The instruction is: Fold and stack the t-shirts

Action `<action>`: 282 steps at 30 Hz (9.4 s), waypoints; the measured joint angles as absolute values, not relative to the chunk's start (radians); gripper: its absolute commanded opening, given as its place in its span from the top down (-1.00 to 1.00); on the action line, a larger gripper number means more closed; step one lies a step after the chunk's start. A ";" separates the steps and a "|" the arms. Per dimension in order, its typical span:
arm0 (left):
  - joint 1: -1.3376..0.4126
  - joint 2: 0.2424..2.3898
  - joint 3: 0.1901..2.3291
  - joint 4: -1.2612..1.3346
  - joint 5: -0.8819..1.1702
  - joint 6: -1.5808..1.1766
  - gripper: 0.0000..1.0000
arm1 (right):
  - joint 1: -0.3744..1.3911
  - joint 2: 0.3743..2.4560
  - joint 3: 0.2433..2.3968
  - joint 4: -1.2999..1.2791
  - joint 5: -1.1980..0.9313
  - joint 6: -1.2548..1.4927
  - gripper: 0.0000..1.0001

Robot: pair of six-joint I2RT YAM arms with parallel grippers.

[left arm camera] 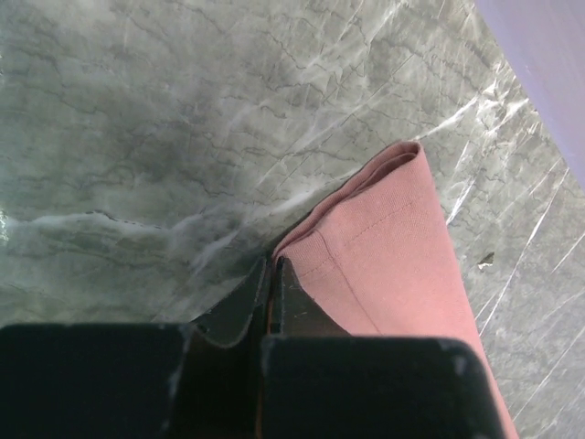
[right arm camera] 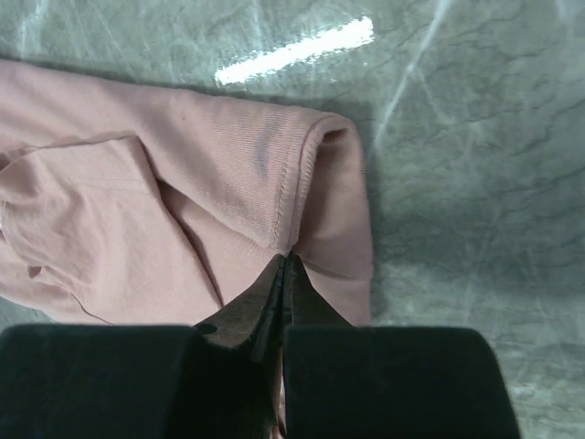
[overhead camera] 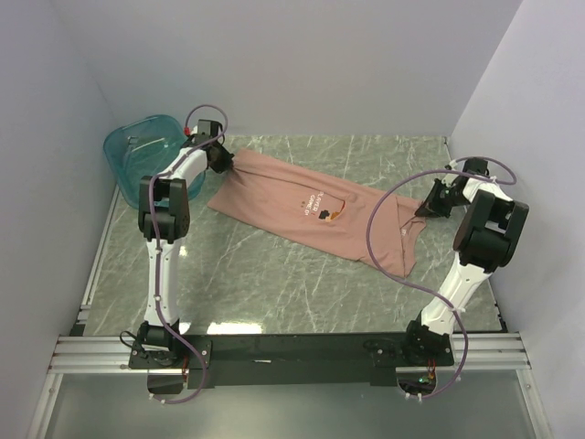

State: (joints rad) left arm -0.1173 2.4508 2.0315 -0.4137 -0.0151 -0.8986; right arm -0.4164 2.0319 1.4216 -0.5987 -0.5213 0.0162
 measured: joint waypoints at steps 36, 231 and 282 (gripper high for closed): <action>-0.025 1.642 1.448 -0.056 0.234 -0.623 -0.41 | -0.100 1.708 1.356 -0.947 -0.757 -0.774 0.20; -0.566 2.487 2.032 -0.271 0.496 -0.032 0.00 | -0.277 1.535 1.079 -0.724 -0.933 -0.444 0.02; -0.292 1.747 1.582 -0.178 0.042 -0.470 -0.61 | 0.556 1.480 1.091 -0.670 -0.622 -0.986 -0.08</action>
State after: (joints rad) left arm -0.2916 1.7466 1.5822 -0.1776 0.0418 -0.4698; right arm 0.5560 1.4803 1.0908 -0.6697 -0.6220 -0.9855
